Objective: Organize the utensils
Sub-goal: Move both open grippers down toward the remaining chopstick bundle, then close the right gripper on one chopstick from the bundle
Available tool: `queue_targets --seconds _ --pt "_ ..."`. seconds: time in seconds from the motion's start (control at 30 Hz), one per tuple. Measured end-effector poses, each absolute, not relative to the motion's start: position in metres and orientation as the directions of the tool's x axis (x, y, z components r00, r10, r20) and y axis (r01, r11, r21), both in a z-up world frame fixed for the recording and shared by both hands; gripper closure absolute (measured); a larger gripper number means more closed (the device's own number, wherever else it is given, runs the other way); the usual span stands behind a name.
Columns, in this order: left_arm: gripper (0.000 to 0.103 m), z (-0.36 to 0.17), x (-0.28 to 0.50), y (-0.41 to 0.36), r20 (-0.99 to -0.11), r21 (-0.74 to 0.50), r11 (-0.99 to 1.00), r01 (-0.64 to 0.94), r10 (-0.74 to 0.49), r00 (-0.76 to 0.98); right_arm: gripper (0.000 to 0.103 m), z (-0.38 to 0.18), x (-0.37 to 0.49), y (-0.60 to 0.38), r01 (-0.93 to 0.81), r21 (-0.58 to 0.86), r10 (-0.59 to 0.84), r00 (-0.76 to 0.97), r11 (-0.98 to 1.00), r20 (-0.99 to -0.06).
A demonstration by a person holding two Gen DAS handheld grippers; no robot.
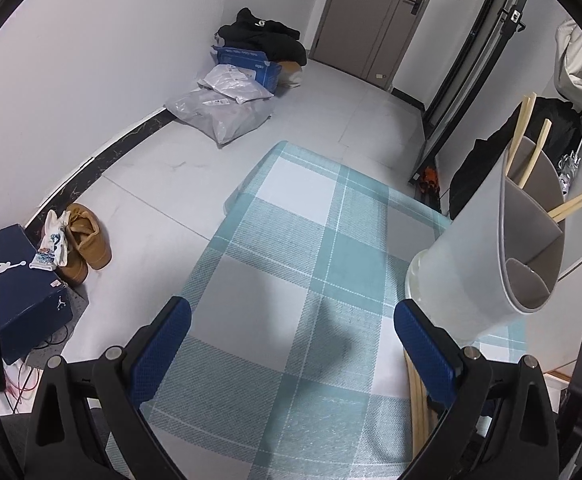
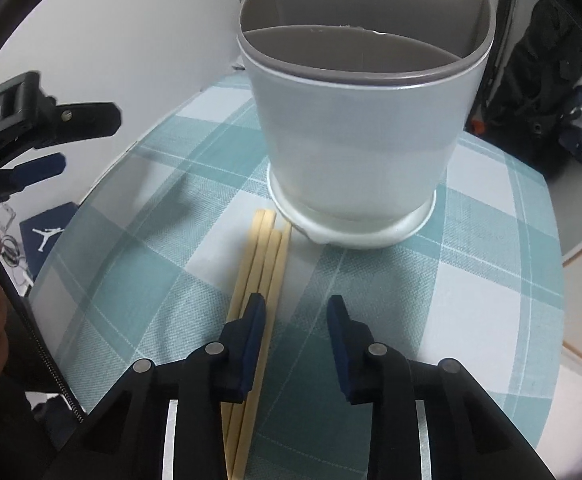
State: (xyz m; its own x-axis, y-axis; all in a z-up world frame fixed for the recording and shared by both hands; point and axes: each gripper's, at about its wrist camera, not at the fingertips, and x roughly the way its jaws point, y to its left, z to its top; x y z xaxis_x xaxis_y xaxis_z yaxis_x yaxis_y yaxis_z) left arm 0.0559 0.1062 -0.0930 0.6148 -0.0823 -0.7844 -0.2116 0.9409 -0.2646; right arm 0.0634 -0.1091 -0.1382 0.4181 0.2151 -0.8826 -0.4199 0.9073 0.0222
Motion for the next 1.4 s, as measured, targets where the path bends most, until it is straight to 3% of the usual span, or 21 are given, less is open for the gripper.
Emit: queue_targets --seconds 0.1,0.33,0.43,0.9,1.07,1.33,1.4 --pt "0.003 -0.092 0.056 0.109 -0.784 -0.273 0.937 -0.219 -0.085 0.614 0.083 -0.140 0.066 -0.110 -0.416 0.004 0.195 0.417 0.909 -0.888" --pt "0.003 -0.090 0.054 0.111 -0.777 -0.263 0.942 -0.211 -0.077 0.625 0.086 -0.140 0.063 -0.100 -0.441 -0.036 0.178 0.433 0.897 -0.884" --pt "0.003 -0.089 0.053 0.111 -0.775 -0.255 0.944 -0.210 -0.070 0.628 0.098 -0.141 0.059 -0.093 -0.471 -0.050 0.179 0.430 0.881 -0.885" --pt "0.003 -0.085 0.054 0.115 -0.762 -0.313 0.923 -0.224 -0.103 0.640 0.097 -0.137 0.033 -0.119 -0.490 -0.030 0.150 0.322 0.871 -0.935" --pt "0.003 -0.083 0.055 0.122 -0.758 -0.323 0.910 -0.260 -0.084 0.647 0.087 -0.139 0.045 -0.108 -0.526 -0.054 0.146 0.331 0.849 -0.932" --pt "0.003 -0.089 0.054 0.121 -0.771 -0.292 0.920 -0.260 -0.065 0.634 0.087 -0.141 0.071 -0.096 -0.540 -0.034 0.175 0.332 0.841 -0.927" --pt "0.003 -0.091 0.053 0.116 -0.761 -0.278 0.933 -0.229 -0.068 0.645 0.092 -0.141 0.074 -0.098 -0.526 -0.013 0.192 0.332 0.850 -0.924"
